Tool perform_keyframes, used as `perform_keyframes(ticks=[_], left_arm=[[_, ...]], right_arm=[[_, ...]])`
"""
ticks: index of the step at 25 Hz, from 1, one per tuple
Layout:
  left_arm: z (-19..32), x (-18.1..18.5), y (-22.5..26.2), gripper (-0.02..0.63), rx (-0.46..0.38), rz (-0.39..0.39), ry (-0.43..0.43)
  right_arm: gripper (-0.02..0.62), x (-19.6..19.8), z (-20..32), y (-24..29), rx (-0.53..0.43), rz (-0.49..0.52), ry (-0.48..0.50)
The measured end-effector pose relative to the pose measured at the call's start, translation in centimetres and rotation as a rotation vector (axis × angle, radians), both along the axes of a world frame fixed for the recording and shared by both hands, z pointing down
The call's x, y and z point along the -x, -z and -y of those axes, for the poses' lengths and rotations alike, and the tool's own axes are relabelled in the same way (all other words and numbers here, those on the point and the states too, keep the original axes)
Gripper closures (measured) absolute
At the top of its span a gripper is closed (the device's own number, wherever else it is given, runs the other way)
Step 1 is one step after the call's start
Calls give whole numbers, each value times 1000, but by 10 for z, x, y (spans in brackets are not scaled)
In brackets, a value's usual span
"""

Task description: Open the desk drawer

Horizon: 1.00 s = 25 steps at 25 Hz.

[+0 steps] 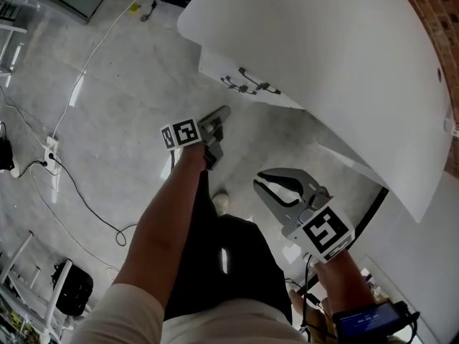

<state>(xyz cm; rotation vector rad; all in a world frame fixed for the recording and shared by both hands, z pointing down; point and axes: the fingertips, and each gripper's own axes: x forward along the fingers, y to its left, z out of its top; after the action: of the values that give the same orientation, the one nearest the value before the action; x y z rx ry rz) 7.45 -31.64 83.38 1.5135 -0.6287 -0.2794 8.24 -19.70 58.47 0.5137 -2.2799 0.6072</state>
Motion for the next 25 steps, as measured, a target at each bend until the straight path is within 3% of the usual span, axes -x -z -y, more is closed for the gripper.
perform_keyframes(ticks=[10, 14, 18, 25], left_arm=[[71, -21, -75, 517, 13, -34, 68], [82, -31, -81, 517, 5, -67, 66], [85, -34, -79, 568, -9, -122, 71], [78, -30, -79, 577, -9, -119, 56]], right_arm=[[551, -16, 12, -77, 70, -41, -35], [552, -14, 11, -92, 87, -41, -32], [552, -16, 14, -97, 97, -36, -59], [552, -17, 12, -100, 102, -45, -47]])
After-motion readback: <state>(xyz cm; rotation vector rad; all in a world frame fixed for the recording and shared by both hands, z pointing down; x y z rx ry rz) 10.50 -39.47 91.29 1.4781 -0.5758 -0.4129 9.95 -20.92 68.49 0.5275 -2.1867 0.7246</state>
